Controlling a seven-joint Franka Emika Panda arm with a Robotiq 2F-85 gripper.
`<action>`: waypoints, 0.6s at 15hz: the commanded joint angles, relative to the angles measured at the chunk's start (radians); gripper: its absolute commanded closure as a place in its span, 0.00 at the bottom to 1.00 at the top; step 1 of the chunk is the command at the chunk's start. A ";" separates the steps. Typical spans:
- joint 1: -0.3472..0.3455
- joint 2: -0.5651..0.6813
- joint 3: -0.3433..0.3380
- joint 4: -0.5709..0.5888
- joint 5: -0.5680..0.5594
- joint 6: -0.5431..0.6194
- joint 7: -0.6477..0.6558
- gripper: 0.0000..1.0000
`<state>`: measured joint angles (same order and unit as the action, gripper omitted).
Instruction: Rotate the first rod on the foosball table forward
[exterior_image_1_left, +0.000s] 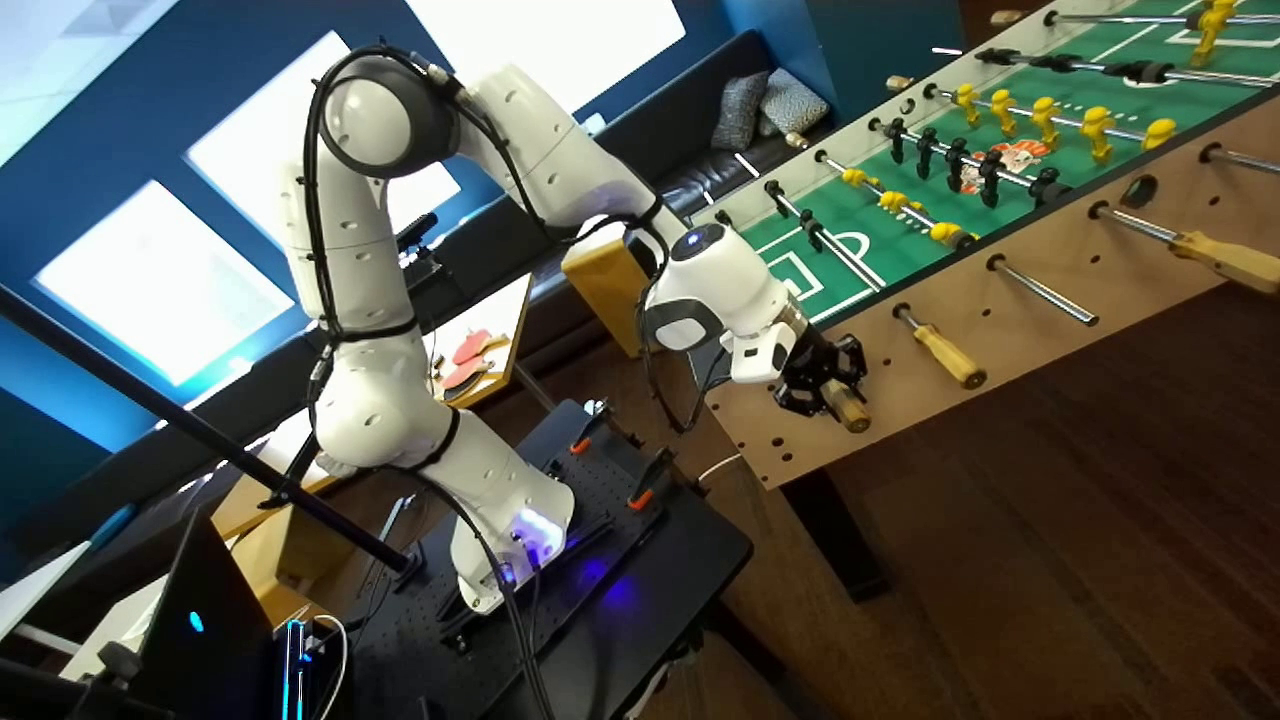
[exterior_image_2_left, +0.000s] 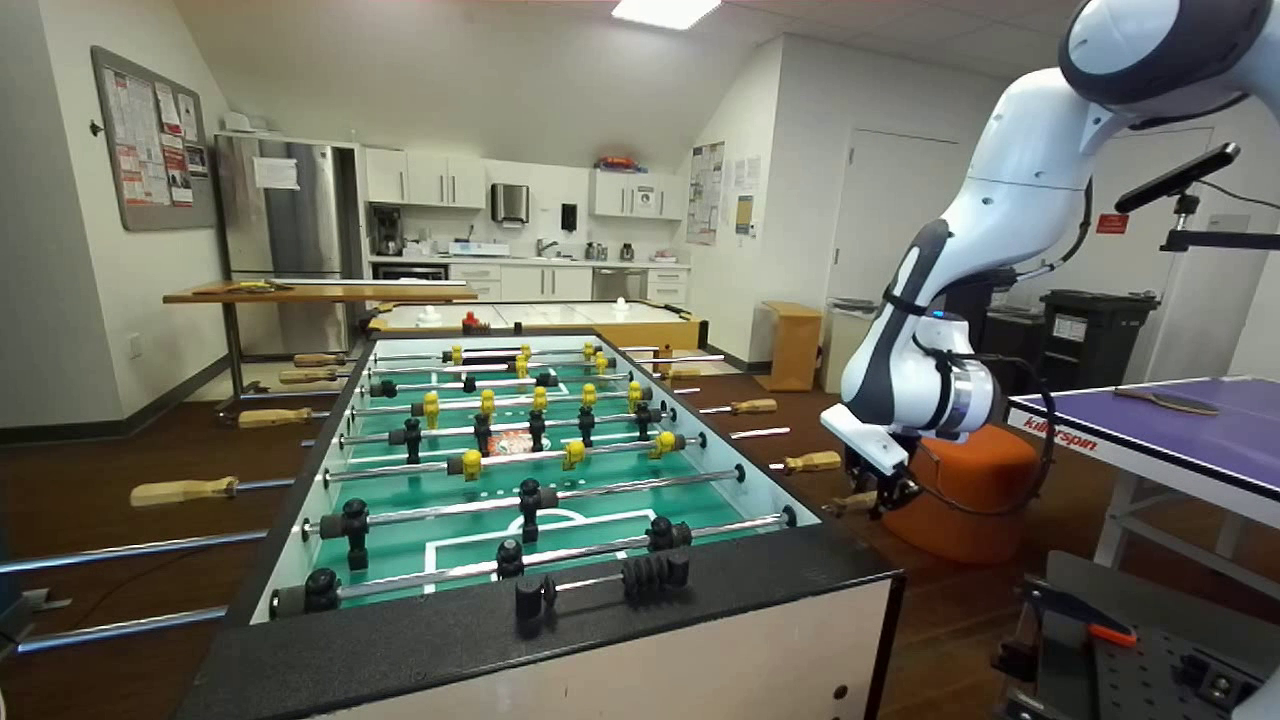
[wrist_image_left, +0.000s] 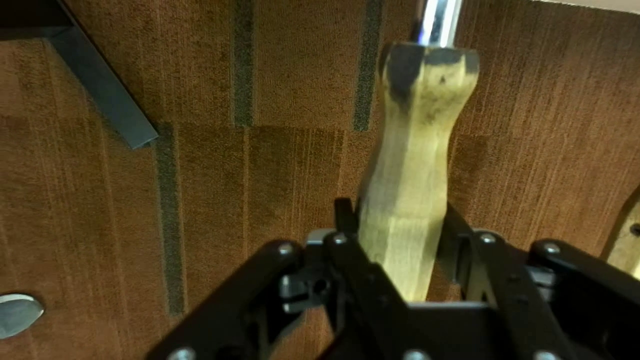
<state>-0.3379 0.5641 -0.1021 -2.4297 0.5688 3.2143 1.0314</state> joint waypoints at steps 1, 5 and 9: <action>0.035 -0.045 -0.074 0.018 -0.023 -0.186 -0.023 0.84; 0.065 -0.022 -0.151 0.120 -0.090 -0.438 0.007 0.84; 0.064 0.013 -0.178 0.226 -0.152 -0.652 0.047 0.84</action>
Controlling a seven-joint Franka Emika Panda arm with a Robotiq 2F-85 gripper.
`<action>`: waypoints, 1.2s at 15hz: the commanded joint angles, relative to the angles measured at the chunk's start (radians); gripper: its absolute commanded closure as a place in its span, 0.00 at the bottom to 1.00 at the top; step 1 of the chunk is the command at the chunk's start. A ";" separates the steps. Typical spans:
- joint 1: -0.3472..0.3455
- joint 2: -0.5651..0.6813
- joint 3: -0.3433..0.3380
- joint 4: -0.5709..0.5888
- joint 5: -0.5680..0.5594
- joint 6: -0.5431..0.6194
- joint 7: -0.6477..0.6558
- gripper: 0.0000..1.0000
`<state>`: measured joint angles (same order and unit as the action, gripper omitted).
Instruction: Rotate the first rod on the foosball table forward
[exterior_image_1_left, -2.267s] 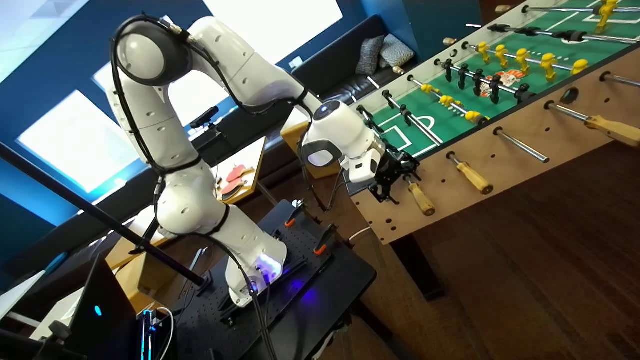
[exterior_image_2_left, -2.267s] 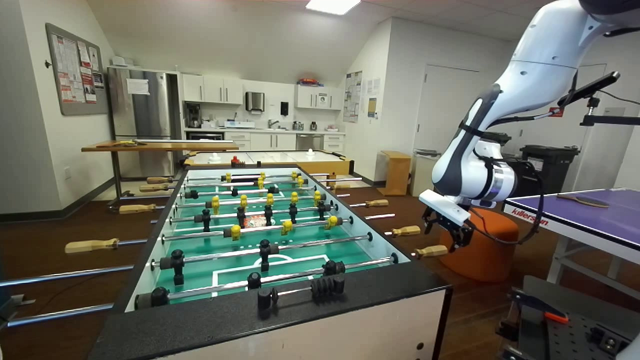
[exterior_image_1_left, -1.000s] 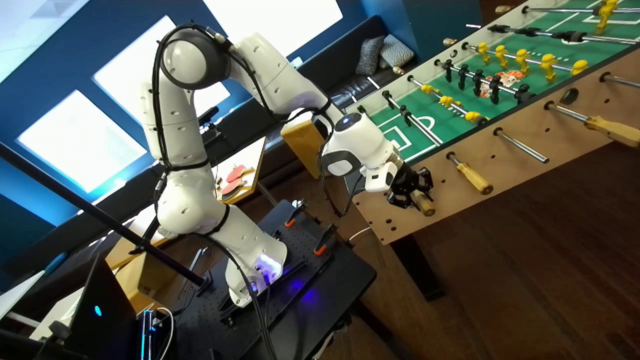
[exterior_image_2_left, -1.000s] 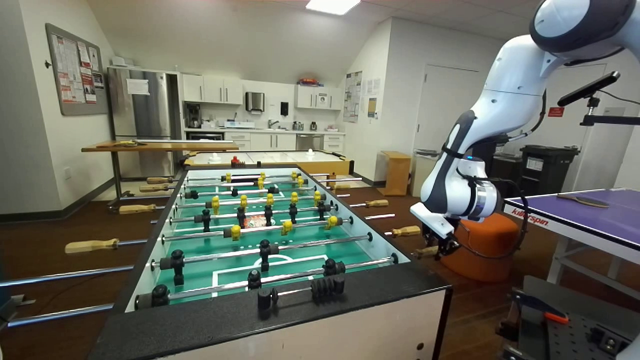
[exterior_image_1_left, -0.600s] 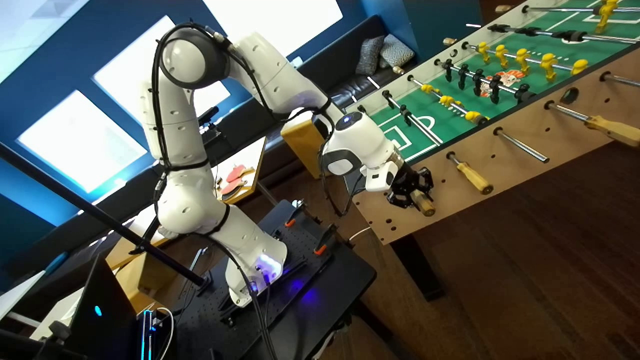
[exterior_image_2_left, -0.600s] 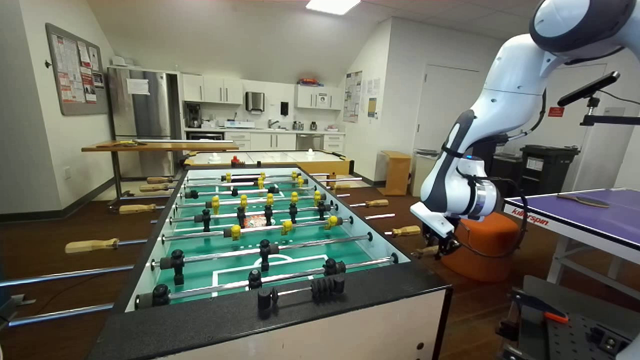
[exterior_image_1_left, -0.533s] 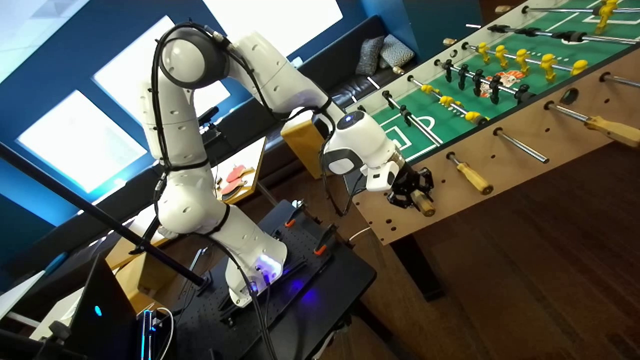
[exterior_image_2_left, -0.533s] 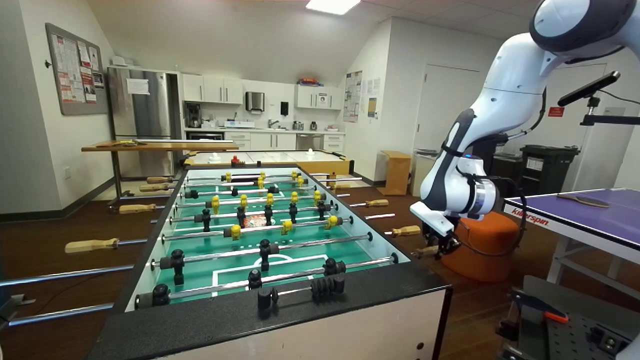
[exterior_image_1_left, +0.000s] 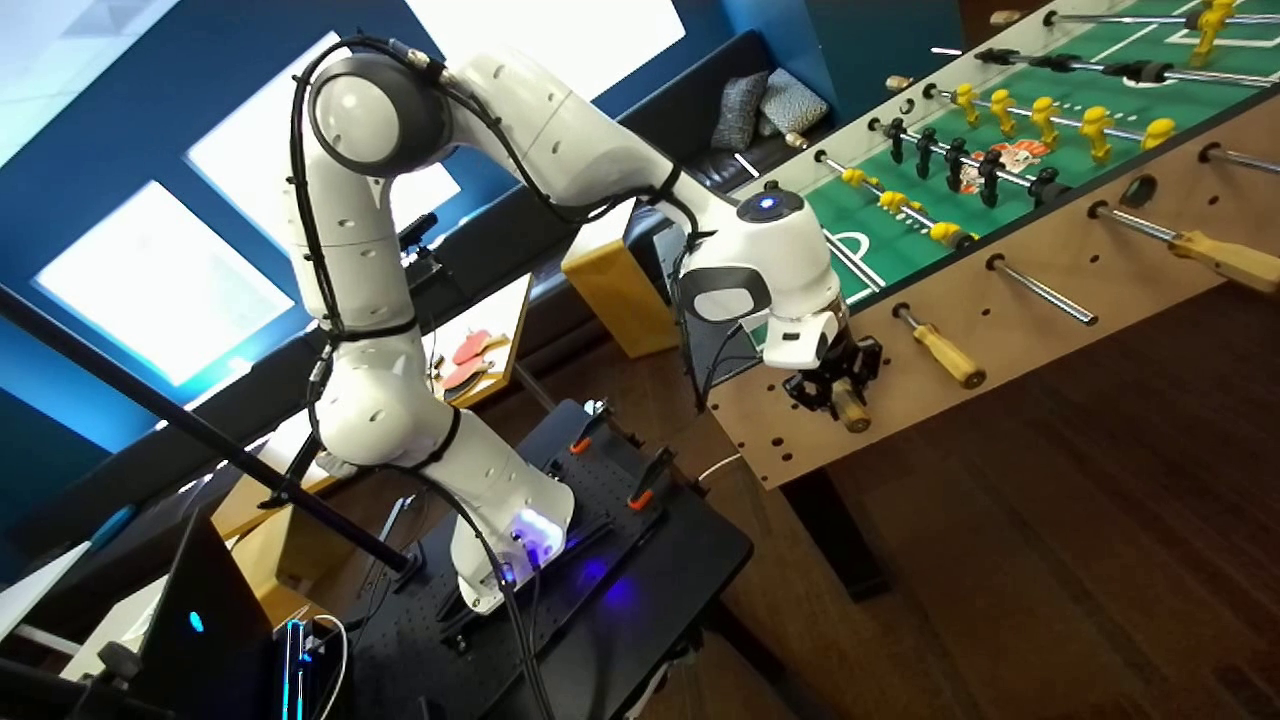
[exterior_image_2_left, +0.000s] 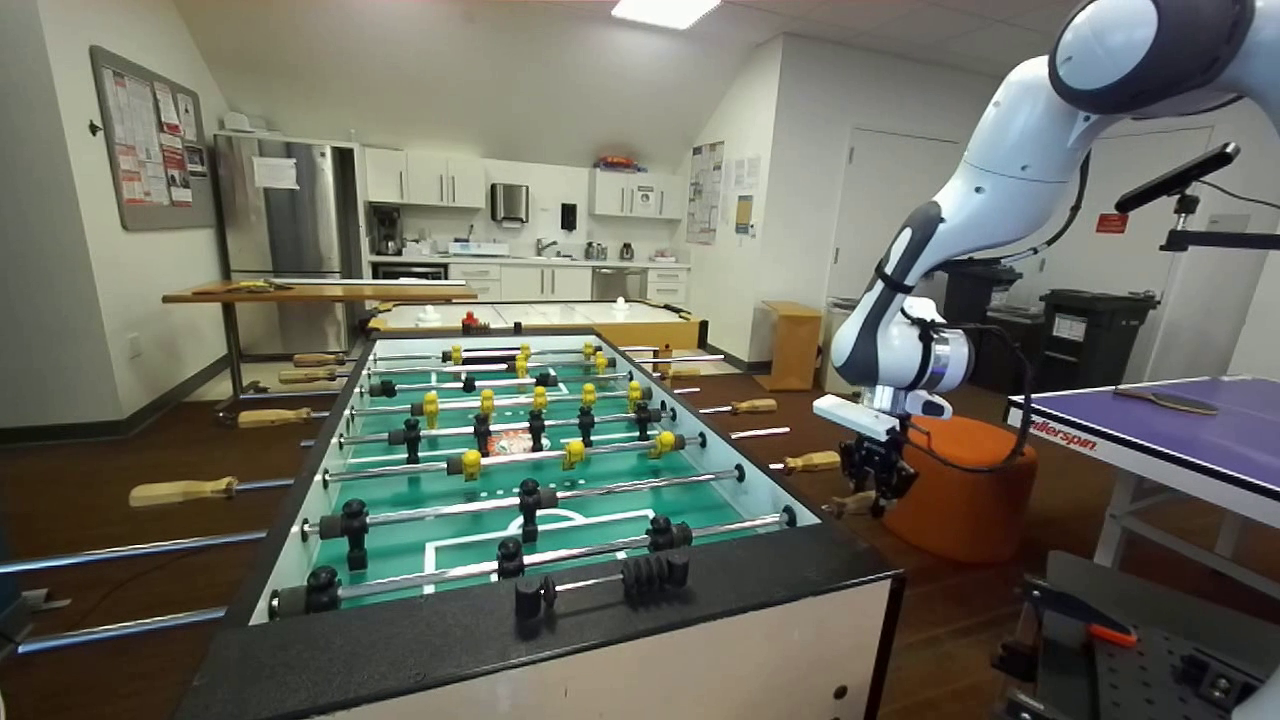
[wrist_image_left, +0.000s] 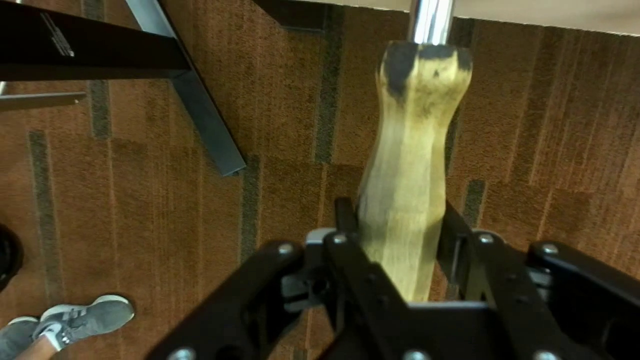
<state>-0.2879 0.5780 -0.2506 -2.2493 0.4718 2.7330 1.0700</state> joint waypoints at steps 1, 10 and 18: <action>0.013 0.010 -0.036 0.076 -0.072 -0.229 0.021 0.84; -0.009 0.165 -0.037 0.386 -0.180 -0.667 0.127 0.84; -0.045 0.313 -0.024 0.632 -0.199 -0.951 0.151 0.84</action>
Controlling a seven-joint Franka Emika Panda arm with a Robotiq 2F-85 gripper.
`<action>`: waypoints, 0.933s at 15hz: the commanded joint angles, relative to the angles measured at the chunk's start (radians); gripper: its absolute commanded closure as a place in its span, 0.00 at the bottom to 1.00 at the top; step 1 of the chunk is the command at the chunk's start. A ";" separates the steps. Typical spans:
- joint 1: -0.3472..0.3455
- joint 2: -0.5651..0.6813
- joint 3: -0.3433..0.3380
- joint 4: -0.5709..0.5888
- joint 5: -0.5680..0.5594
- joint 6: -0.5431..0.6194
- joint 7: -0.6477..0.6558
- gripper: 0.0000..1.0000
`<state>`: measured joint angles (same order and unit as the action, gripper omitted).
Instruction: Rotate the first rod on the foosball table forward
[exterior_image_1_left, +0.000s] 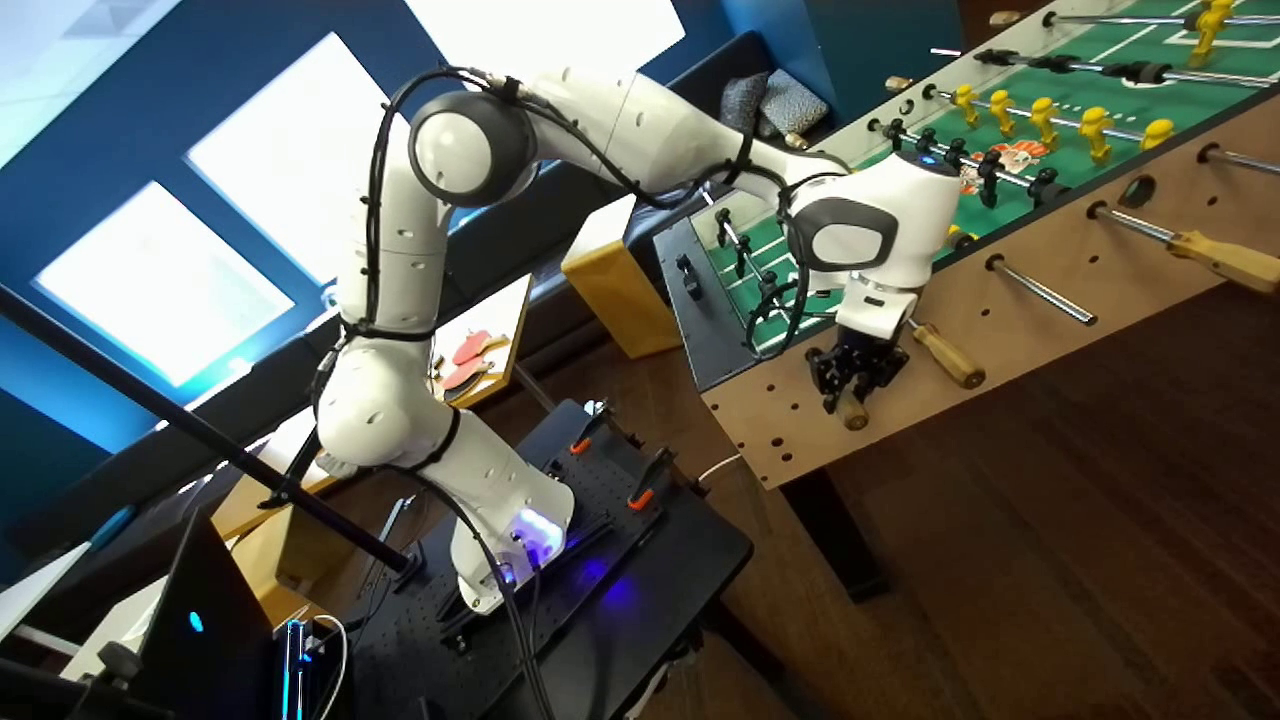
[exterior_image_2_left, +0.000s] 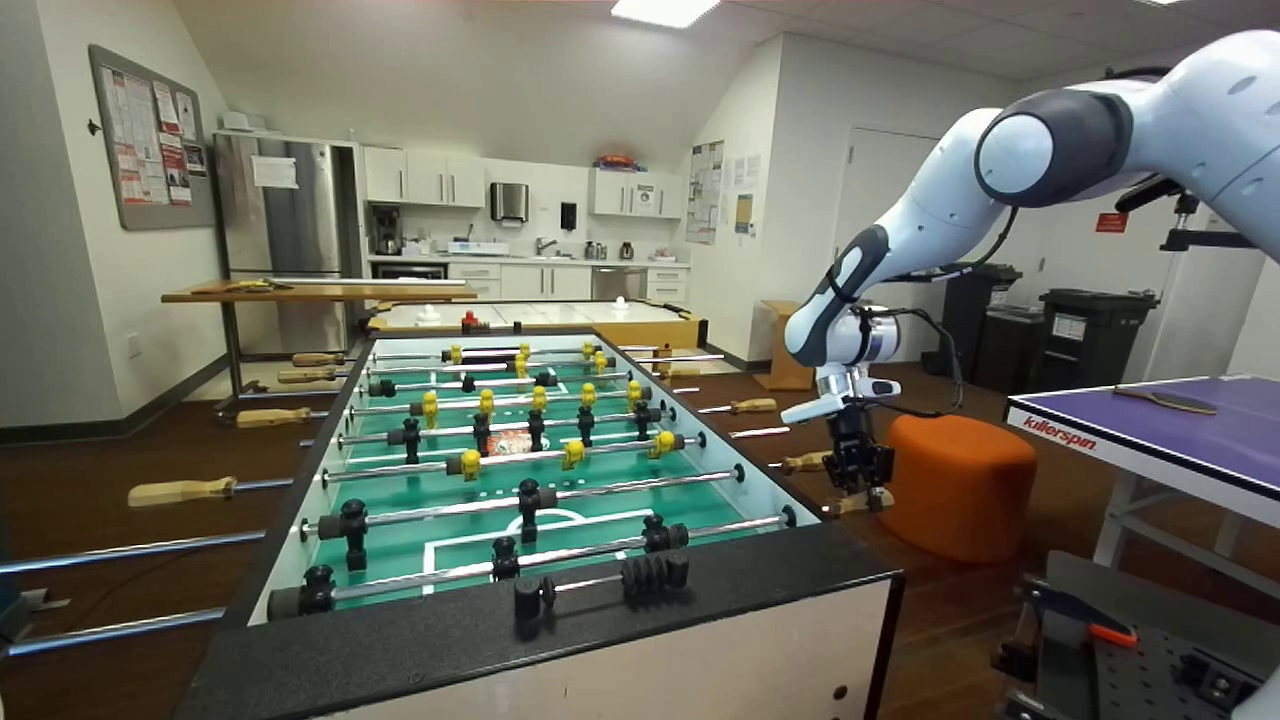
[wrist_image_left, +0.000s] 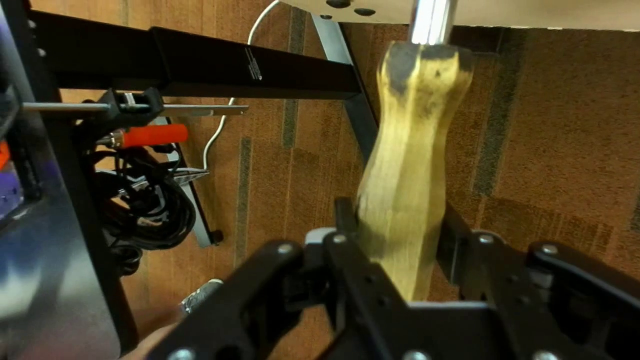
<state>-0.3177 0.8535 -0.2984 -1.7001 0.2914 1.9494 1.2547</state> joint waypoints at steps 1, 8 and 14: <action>-0.018 0.056 0.025 0.111 -0.021 -0.199 -0.030 0.84; -0.036 0.157 0.024 0.285 -0.051 -0.384 -0.032 0.84; -0.045 0.228 0.025 0.403 -0.072 -0.501 -0.027 0.84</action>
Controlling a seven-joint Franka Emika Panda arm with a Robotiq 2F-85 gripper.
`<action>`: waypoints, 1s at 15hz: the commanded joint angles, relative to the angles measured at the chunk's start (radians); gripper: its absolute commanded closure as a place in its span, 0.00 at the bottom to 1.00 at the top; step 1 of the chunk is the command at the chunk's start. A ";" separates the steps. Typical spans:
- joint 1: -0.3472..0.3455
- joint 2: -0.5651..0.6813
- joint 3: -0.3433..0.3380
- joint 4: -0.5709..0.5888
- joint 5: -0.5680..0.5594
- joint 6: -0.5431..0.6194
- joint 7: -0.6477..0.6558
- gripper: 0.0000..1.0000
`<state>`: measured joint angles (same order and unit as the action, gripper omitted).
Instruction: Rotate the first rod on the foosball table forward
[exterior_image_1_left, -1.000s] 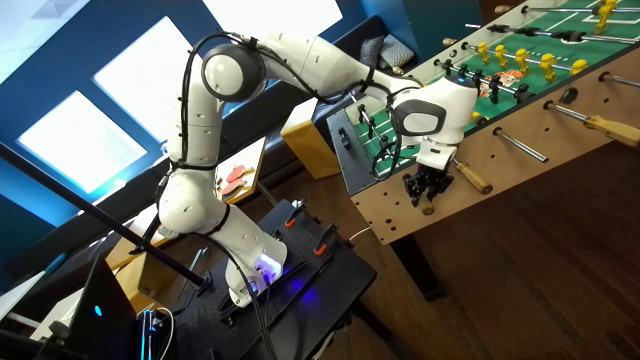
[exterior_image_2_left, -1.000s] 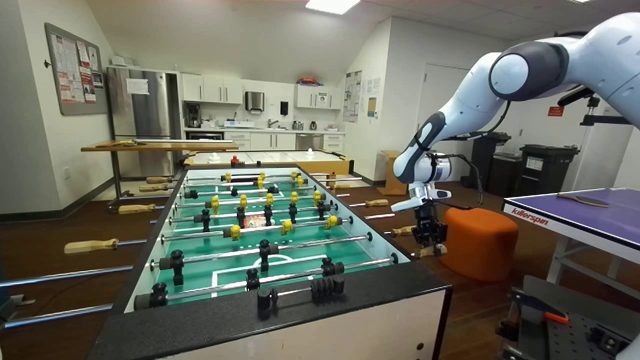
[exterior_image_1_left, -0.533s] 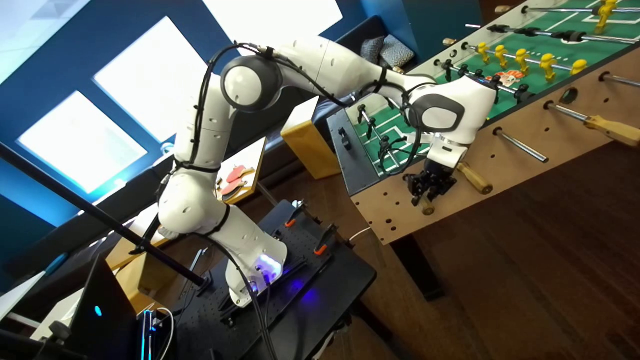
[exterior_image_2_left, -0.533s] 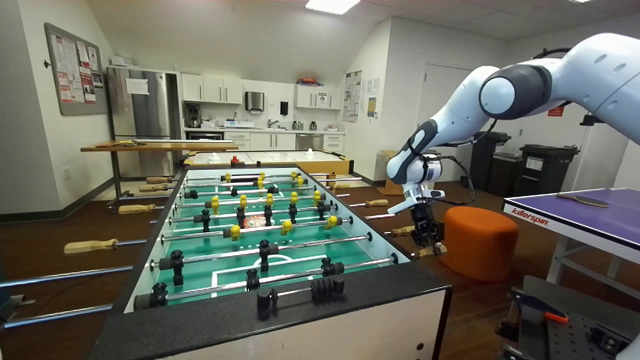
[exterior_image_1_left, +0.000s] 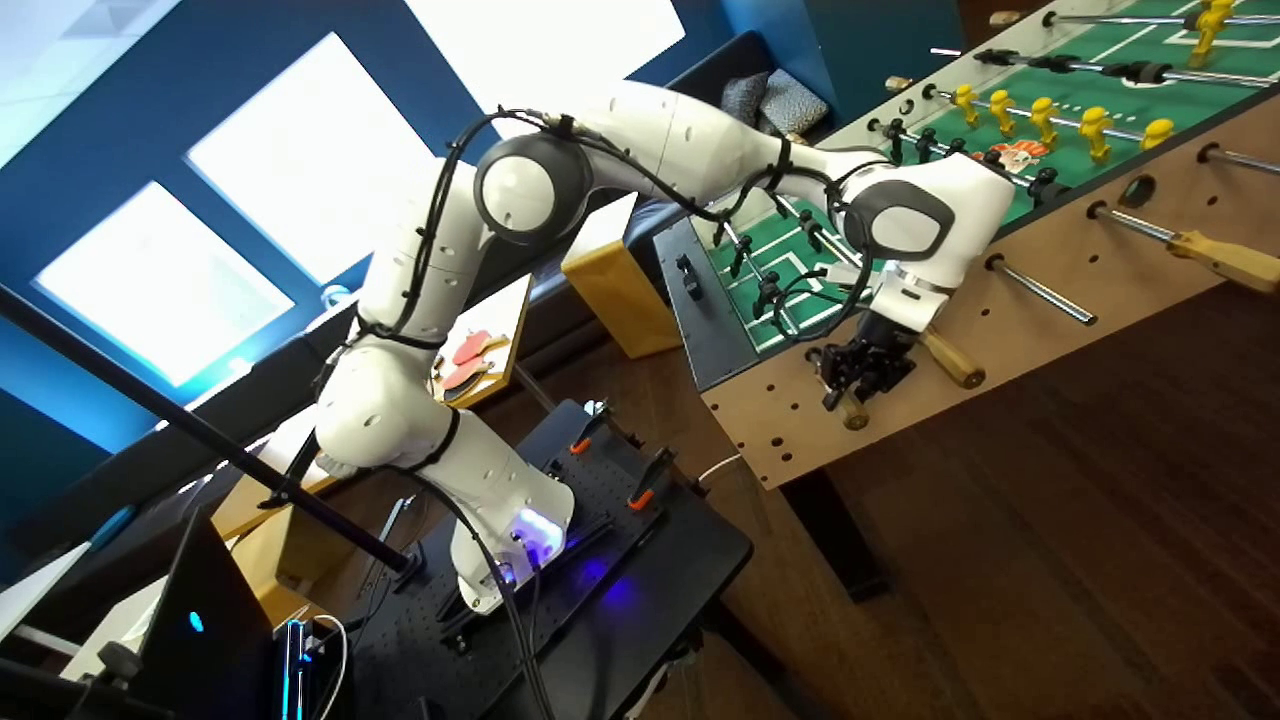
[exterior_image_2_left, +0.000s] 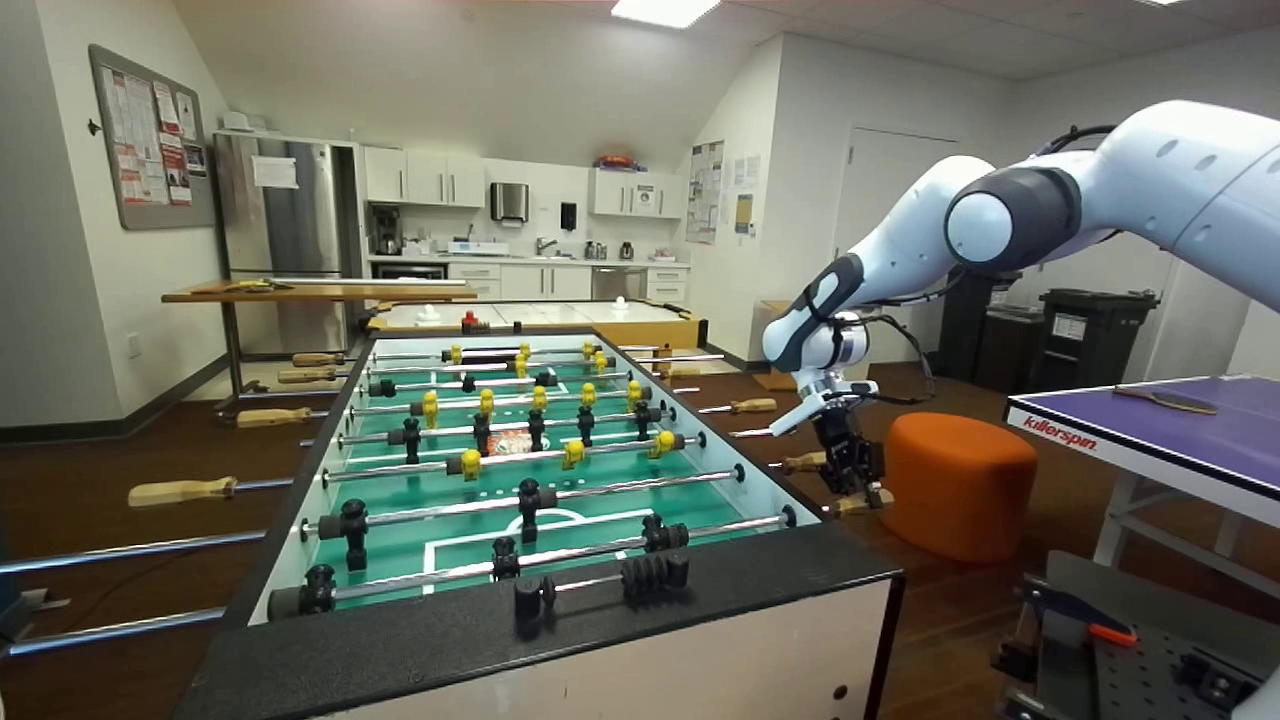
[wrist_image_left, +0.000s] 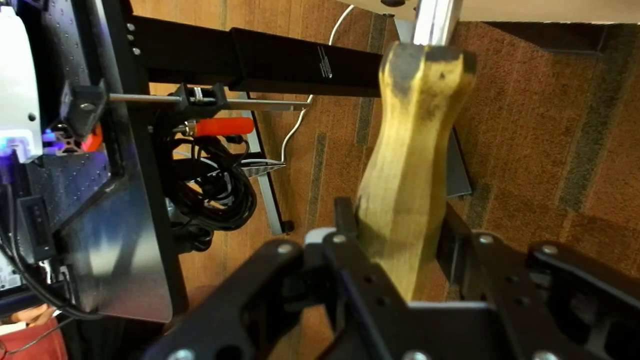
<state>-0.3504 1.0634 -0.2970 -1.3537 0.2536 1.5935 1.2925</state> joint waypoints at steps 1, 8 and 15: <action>-0.014 0.029 0.024 0.074 -0.037 -0.161 -0.064 0.84; -0.018 0.093 0.024 0.170 -0.061 -0.230 -0.075 0.32; 0.052 -0.115 -0.028 -0.127 -0.070 -0.045 -0.089 0.00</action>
<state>-0.3369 1.0904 -0.3032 -1.3073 0.1961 1.4795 1.2085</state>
